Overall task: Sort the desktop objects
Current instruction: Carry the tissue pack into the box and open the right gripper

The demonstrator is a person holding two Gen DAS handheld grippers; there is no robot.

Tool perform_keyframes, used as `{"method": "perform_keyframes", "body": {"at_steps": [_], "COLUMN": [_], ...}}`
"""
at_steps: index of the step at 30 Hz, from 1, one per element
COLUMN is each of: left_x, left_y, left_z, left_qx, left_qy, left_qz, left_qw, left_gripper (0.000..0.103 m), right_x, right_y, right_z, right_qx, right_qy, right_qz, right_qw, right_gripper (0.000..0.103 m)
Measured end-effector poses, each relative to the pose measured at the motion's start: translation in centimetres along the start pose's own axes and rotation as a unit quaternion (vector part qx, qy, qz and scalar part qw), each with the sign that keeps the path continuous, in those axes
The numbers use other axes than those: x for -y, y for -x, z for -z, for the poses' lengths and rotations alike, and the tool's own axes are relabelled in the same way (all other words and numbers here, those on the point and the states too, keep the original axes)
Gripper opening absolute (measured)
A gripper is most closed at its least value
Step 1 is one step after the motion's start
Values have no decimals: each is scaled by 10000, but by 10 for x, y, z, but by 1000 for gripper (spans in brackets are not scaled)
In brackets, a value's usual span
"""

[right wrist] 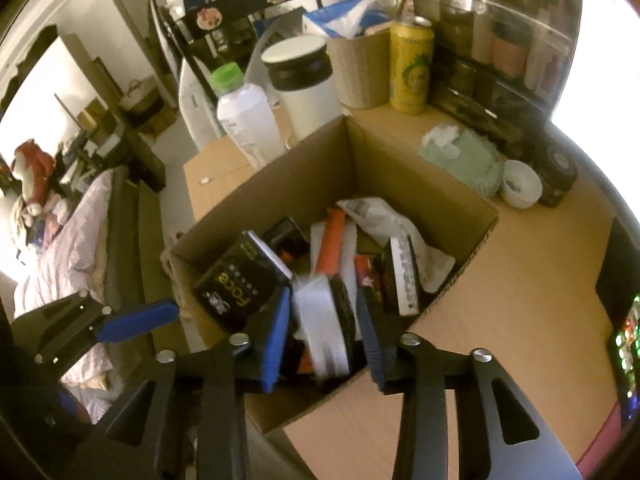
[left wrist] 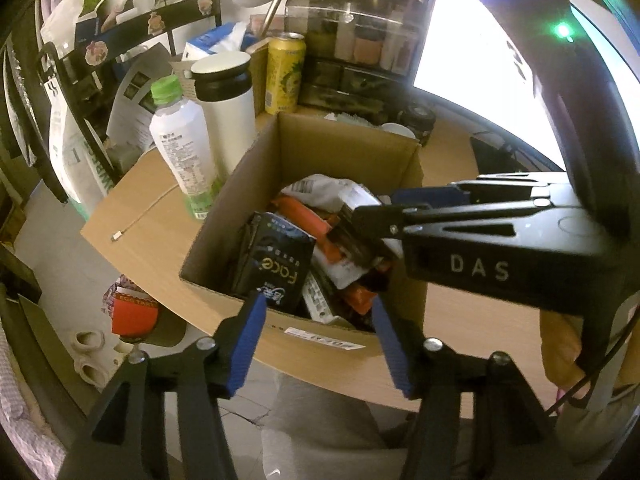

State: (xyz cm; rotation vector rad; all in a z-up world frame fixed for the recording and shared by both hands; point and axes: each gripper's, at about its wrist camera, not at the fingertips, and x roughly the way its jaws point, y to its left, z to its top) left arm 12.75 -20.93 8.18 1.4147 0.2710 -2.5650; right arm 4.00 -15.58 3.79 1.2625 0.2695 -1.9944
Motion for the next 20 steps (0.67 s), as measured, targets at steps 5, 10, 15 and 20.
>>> {"method": "perform_keyframes", "body": {"at_steps": [5, 10, 15, 20], "left_x": [-3, -3, -5, -4], "left_y": [1, -1, -7, -10], "left_z": [1, 3, 6, 8], "left_qx": [2, -29, -141, -136], "left_qy": [24, 29, 78, -28], "left_qz": [-30, -75, -32, -313], "left_qw": [10000, 10000, 9999, 9994], "left_gripper": [65, 67, 67, 69], "right_x": [1, 2, 7, 16], "right_y": [12, 25, 30, 19], "right_z": [1, 18, 44, 64], "right_qx": [121, 110, -33, -257], "right_qy": [-24, 117, 176, 90], "right_qz": [111, 375, 650, 597], "right_qw": [9999, 9992, 9977, 9978], "right_gripper": [38, 38, 38, 38]}}
